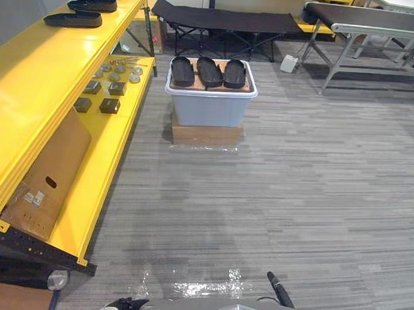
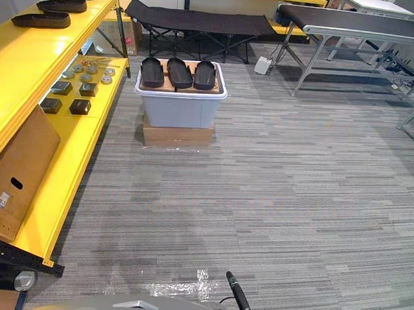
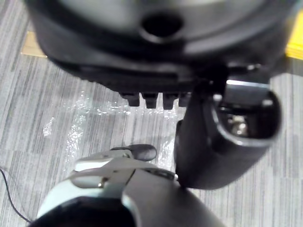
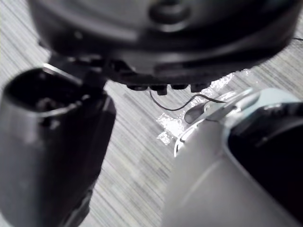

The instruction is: Walk over and take three plastic housings, then place them on the shelf

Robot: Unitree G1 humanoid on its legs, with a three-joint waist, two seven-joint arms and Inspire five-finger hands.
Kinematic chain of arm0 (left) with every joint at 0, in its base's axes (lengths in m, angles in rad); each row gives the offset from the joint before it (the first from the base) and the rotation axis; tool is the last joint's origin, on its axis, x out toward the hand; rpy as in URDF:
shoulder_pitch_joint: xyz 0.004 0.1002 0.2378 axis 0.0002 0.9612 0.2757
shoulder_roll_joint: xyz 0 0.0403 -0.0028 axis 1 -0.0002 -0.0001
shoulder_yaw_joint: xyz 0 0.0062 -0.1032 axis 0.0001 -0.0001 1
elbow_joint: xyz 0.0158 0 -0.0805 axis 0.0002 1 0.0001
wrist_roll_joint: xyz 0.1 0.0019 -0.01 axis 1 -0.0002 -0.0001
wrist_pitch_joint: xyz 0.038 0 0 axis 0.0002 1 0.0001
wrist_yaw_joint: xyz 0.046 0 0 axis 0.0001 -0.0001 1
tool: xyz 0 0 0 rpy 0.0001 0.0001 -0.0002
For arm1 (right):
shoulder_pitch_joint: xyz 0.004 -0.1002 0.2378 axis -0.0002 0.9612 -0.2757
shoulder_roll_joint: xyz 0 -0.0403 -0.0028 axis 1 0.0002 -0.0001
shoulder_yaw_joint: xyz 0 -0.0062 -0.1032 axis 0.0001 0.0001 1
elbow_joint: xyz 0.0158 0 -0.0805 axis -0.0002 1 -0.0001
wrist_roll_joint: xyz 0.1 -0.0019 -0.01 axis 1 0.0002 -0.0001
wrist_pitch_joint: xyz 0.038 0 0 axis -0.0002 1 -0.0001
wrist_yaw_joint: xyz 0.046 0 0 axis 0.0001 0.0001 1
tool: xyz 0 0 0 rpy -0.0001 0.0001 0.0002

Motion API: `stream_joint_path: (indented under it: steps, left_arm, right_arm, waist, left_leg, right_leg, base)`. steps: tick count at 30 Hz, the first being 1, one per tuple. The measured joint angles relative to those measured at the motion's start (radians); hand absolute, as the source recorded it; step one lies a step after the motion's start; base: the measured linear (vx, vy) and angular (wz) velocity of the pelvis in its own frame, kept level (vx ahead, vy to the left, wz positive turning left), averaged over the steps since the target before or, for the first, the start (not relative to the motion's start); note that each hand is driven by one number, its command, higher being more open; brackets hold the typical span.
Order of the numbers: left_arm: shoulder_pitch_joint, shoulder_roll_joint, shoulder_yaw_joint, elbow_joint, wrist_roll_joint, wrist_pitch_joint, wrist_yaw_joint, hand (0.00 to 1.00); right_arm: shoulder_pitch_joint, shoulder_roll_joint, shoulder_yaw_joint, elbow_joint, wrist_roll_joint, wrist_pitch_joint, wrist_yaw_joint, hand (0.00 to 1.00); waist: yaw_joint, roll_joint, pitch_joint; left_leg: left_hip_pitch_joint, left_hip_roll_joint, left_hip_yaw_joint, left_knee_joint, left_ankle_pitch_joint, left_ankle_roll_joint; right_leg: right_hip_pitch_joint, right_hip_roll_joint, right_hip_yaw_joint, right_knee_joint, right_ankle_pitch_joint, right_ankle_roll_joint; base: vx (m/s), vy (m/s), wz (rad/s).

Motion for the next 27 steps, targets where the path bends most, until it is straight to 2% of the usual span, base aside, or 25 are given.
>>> stream_joint_path:
  steps: [11, 20, 23, 27]
  left_arm:
    - [0.002, 0.004, -0.001, 0.008, -0.043, -0.028, -0.01, 1.0]
    - [0.003, 0.004, -0.001, 0.008, -0.044, -0.035, -0.008, 1.0]
    - [0.006, 0.004, -0.002, 0.008, -0.074, -0.04, -0.008, 1.0]
    - [0.005, 0.004, -0.005, 0.007, -0.074, -0.046, -0.009, 1.0]
  right_arm:
    - [-0.015, -0.005, 0.02, 0.009, -0.002, -0.006, 0.023, 1.0]
    - [-0.018, -0.005, 0.032, 0.009, -0.003, -0.025, 0.023, 1.0]
    - [-0.016, -0.005, 0.048, 0.009, 0.0, -0.042, 0.023, 1.0]
    - [-0.004, -0.005, 0.084, 0.006, 0.056, -0.096, 0.024, 1.0]
  waist:
    - [-0.019, -0.003, 0.009]
    - [-0.02, -0.003, 0.017]
    - [-0.019, -0.004, 0.018]
    - [-0.02, -0.004, 0.018]
  left_leg:
    - [0.0, -0.001, 0.018, 0.0, -0.002, -0.002]
    - [0.006, 0.0, 0.033, 0.0, -0.001, -0.002]
    - [0.015, -0.001, 0.032, -0.001, -0.001, -0.002]
    - [0.011, -0.003, 0.018, -0.001, 0.001, 0.002]
  right_leg:
    - [0.004, 0.005, 0.014, -0.029, 0.016, -0.016]
    - [0.006, 0.005, 0.03, -0.026, 0.022, -0.013]
    - [0.011, 0.005, 0.029, -0.026, 0.022, -0.013]
    - [0.011, 0.003, 0.015, -0.027, 0.021, -0.013]
  base:
    - [-0.01, -0.006, -0.04]
    - [-0.05, -0.009, -0.05]
    - [-0.06, -0.009, 0.01]
    - [-0.04, -0.011, 0.09]
